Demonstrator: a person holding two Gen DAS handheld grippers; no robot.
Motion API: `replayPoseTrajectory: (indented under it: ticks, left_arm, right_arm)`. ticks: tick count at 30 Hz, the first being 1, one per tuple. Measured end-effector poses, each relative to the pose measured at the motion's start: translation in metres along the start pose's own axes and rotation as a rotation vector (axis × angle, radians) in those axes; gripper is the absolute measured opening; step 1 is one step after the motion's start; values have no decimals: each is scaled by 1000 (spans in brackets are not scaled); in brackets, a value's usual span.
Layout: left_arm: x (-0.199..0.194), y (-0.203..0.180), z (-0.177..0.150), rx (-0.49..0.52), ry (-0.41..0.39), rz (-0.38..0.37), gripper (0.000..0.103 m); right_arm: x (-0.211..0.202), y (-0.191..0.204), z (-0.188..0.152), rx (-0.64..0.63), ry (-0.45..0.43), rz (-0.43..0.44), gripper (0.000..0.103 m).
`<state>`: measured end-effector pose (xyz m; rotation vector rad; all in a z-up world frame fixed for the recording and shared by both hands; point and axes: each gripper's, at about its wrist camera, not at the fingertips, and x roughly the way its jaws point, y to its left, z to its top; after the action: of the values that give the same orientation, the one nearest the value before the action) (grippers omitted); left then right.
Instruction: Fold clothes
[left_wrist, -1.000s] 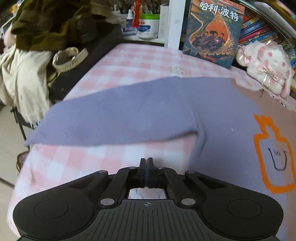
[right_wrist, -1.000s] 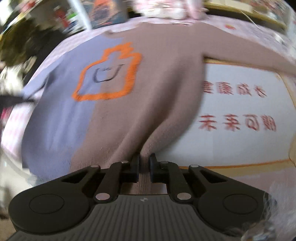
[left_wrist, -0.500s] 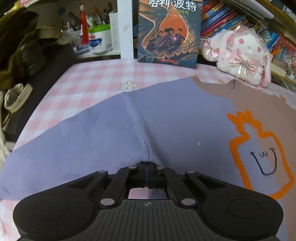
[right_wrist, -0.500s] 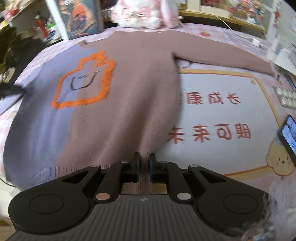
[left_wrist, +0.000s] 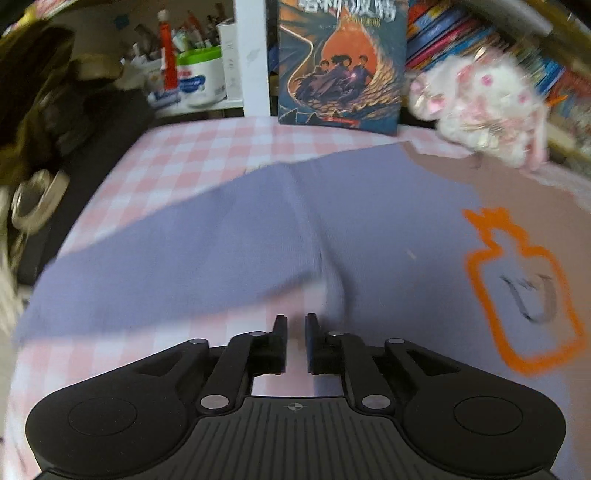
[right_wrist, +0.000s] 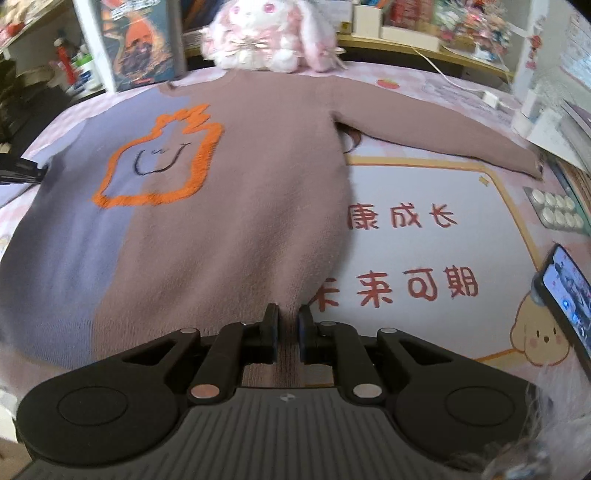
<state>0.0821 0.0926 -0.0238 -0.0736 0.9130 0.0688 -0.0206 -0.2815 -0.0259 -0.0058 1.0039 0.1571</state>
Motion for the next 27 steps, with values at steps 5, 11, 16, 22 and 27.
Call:
replayPoseTrajectory:
  ticks: [5,11,16,22,27]
  left_arm:
    - [-45,6,-64,-194,33,-101,47]
    - [-64,-7,-90,-327,15,-139,57]
    - [-61,-17,-86,-311,25,-64,40]
    - [-39,-27,-70,-255,33,-77,4]
    - [-36,-20,-68,-258,26,-74,5]
  right_arm:
    - [-9,-6,-8,29,-28,-13,44]
    - [-7,-23,0,110,-26,-47,56]
    - [-1,-16,-6,84,4,-25,39]
    - [-2,-26,-5,108,-13,-30,9]
    - [-2,-23,-5,86,-3,-15,9]
